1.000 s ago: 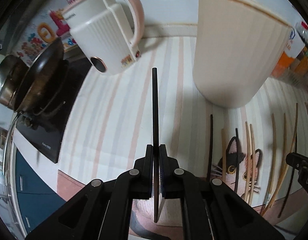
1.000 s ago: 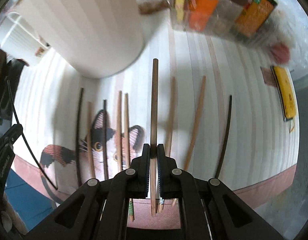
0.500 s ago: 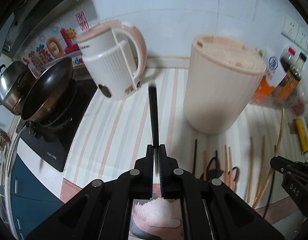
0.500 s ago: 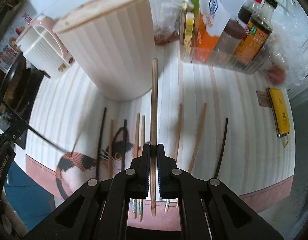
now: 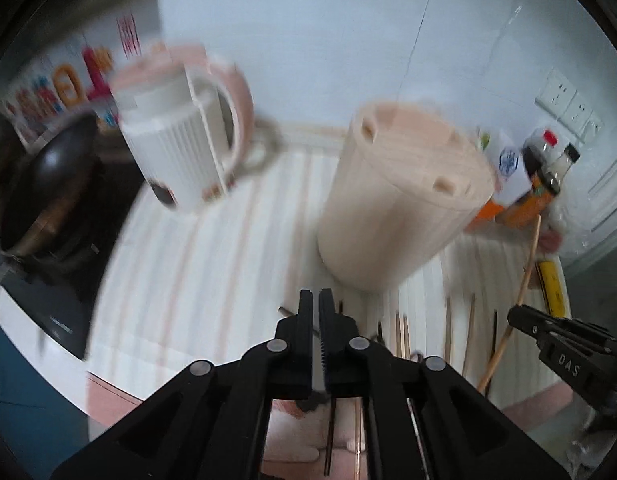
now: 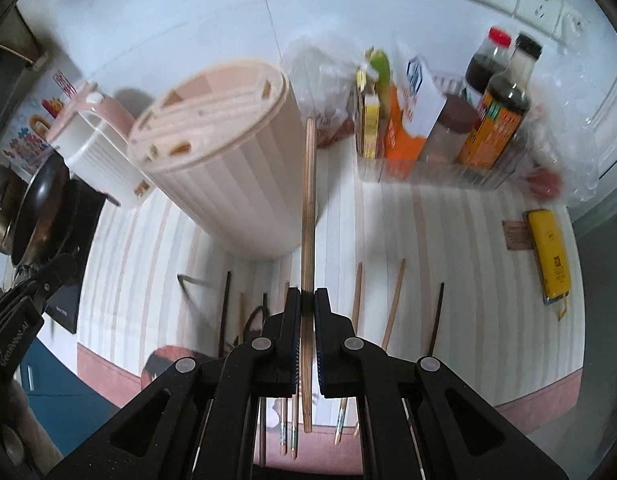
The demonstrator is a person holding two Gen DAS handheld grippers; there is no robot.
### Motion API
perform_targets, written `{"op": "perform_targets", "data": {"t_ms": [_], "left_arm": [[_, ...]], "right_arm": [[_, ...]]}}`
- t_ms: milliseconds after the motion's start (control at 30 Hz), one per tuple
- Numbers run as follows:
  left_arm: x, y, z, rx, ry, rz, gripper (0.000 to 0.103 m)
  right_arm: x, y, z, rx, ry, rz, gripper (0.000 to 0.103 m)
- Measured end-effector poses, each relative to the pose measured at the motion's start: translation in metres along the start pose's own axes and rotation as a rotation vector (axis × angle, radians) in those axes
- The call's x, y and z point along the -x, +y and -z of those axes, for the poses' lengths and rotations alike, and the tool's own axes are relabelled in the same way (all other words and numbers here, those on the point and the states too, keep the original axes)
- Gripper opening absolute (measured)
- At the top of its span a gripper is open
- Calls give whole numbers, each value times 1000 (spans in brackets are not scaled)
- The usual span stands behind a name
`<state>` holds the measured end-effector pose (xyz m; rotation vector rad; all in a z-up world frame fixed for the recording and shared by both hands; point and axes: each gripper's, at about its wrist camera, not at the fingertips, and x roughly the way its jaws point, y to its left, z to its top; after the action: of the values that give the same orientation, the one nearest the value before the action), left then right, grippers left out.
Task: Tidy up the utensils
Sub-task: 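Lift both held chopsticks upright and carry them toward the beige utensil holder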
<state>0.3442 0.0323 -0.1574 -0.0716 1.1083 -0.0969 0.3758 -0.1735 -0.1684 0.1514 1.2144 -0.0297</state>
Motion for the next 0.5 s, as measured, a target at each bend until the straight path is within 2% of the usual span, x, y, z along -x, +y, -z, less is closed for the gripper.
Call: {"op": "perform_targets", "data": {"t_ms": [67, 167, 267, 333, 500], "left_arm": [[-26, 7, 6, 14, 77, 16, 5], [-80, 16, 24, 59, 247, 30, 5], [-113, 19, 42, 109, 350, 53, 5], [-128, 13, 54, 111, 389, 70, 5], [-156, -15, 75, 38, 452, 73, 5]], "right_arm": [[-19, -2, 3, -3, 48, 8, 7], [-47, -10, 8, -19, 109, 9, 7], [-72, -23, 15, -57, 168, 17, 7], [-82, -30, 19, -75, 189, 28, 7], [-104, -47, 28, -112, 237, 52, 7]]}}
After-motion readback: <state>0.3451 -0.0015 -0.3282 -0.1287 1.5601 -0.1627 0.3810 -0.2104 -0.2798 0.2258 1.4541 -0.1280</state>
